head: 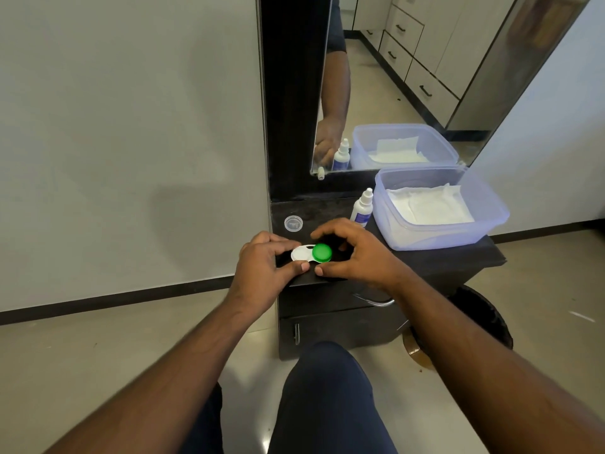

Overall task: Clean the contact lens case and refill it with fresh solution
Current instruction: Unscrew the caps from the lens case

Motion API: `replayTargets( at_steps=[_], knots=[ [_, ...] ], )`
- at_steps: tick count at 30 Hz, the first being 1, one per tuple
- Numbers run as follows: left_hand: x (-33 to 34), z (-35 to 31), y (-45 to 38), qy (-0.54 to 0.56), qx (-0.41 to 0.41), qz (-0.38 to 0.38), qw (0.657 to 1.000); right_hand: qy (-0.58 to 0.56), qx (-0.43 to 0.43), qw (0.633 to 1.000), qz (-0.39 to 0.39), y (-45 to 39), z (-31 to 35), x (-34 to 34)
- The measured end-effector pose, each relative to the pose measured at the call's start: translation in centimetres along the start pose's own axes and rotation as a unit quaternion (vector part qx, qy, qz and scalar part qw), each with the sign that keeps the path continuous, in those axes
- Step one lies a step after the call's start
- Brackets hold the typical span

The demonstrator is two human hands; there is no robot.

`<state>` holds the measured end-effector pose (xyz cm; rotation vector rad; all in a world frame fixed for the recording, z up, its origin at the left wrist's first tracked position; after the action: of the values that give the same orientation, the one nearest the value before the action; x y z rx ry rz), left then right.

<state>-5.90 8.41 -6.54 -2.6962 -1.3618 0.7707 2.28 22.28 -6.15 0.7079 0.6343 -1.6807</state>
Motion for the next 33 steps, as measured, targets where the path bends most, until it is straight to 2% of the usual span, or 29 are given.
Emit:
replayTargets(
  at_steps=[3,8,13,19,23,29,33],
  knots=[
    [0.0,-0.1,0.1,0.001,-0.004,0.001,1.000,-0.003,0.015,1.000,-0.022,0.0,-0.2,-0.1],
    [0.1,-0.2,0.2,0.002,-0.007,0.003,1.000,-0.030,0.014,0.999,0.012,0.3,-0.2,0.3],
    [0.1,-0.3,0.2,-0.006,-0.010,0.010,1.000,-0.013,0.037,0.998,-0.041,0.3,-0.4,-0.3],
    [0.1,-0.3,0.2,-0.012,-0.016,0.002,1.000,-0.039,0.033,0.999,-0.003,0.1,-0.6,-0.1],
    [0.0,-0.2,0.2,-0.013,-0.018,0.001,1.000,-0.003,0.046,0.998,-0.048,0.0,-0.5,-0.5],
    [0.1,-0.1,0.1,-0.014,-0.019,0.003,1.000,-0.049,0.051,0.996,-0.055,0.2,-1.4,-0.7],
    [0.1,-0.1,0.1,-0.014,-0.017,-0.001,1.000,-0.097,0.078,0.988,-0.096,-0.1,-1.7,-1.1]
  ],
)
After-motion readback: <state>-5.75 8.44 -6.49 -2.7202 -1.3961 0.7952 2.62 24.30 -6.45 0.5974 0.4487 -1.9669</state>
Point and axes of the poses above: each hand's wrist, its own y-axis away from the middle knuckle, its own x-axis out of the palm, z = x × y, the point moved 8 cm from there along -y, towards the middle knuckle, and after that the axes turned 10 degrees about y, right-handed, at the moved point
